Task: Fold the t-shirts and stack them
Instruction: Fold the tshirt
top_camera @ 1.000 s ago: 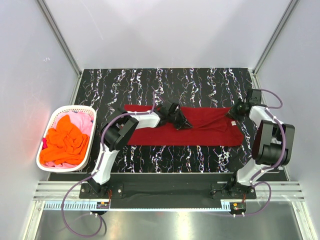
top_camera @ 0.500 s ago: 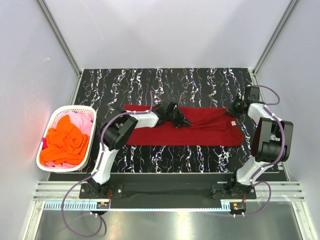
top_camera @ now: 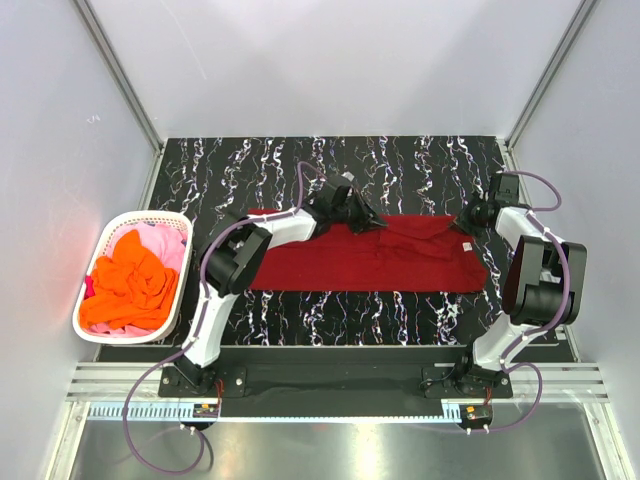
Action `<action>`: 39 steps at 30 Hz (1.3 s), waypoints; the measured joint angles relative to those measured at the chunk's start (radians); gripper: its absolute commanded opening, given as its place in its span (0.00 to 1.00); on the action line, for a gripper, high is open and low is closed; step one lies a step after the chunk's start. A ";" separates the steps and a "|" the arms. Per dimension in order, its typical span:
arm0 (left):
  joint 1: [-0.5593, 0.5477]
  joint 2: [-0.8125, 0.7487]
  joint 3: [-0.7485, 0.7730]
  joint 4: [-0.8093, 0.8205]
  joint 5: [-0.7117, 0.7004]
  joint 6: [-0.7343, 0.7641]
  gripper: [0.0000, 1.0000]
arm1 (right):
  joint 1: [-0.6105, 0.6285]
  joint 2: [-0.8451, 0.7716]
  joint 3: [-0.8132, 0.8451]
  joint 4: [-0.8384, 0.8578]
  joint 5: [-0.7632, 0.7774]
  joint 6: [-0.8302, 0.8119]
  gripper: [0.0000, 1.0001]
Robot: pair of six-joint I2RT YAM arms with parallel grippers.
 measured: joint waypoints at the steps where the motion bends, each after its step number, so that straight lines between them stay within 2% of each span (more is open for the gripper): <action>1: 0.002 0.004 0.012 0.000 0.002 0.008 0.00 | 0.000 -0.003 -0.003 0.000 0.006 0.003 0.00; 10: 0.011 0.079 0.100 -0.031 0.014 0.053 0.00 | 0.002 -0.032 -0.022 -0.001 0.065 0.036 0.00; 15: 0.013 0.087 0.100 -0.063 0.014 0.063 0.06 | 0.002 -0.032 -0.022 -0.002 0.084 0.051 0.01; 20: 0.018 0.088 0.101 -0.105 0.013 0.071 0.16 | 0.002 -0.032 -0.016 -0.043 0.119 0.098 0.08; 23: 0.023 0.089 0.111 -0.135 0.013 0.081 0.18 | 0.002 -0.030 -0.006 -0.061 0.123 0.122 0.13; 29: 0.040 0.093 0.142 -0.162 0.012 0.097 0.20 | 0.002 -0.003 0.039 -0.076 0.122 0.148 0.14; 33: 0.049 0.098 0.163 -0.175 0.012 0.114 0.20 | 0.002 0.036 0.071 -0.077 0.122 0.164 0.19; 39: 0.054 0.101 0.175 -0.225 0.005 0.191 0.21 | 0.002 0.071 0.097 -0.105 0.122 0.171 0.18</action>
